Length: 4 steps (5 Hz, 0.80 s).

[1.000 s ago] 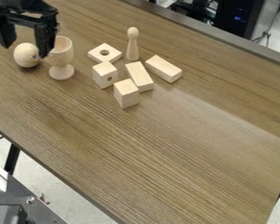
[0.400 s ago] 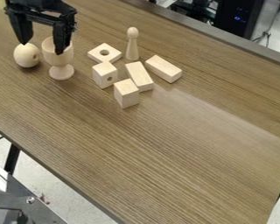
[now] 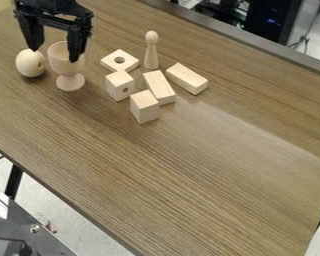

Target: Moves the cup to the right

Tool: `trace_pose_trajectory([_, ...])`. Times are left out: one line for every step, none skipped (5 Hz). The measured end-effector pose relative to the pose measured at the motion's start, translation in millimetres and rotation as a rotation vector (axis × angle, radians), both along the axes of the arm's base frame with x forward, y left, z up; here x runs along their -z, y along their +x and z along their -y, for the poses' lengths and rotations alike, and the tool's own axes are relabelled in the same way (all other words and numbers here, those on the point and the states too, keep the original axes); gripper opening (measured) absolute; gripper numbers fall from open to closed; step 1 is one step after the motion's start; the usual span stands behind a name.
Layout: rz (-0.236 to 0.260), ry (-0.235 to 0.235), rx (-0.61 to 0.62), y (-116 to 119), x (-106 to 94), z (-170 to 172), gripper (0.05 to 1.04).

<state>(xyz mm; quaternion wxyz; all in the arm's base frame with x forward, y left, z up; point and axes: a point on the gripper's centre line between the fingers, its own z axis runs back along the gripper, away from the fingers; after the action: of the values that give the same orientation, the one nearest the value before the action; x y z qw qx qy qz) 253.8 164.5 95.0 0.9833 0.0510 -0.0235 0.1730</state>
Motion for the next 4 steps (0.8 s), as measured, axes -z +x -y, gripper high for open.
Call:
trace_pose_trajectory([-0.007,-0.006,0.015,5.6,3.2,4.0,0.999])
trace_pose_trajectory([-0.007,-0.003,0.021,13.5,4.7,5.9,0.999])
trace_pose_trajectory([-0.013,-0.002,0.036,23.4,9.1,10.3,0.999])
trace_pose_trajectory([-0.026,0.002,0.039,30.7,16.1,12.1,0.999])
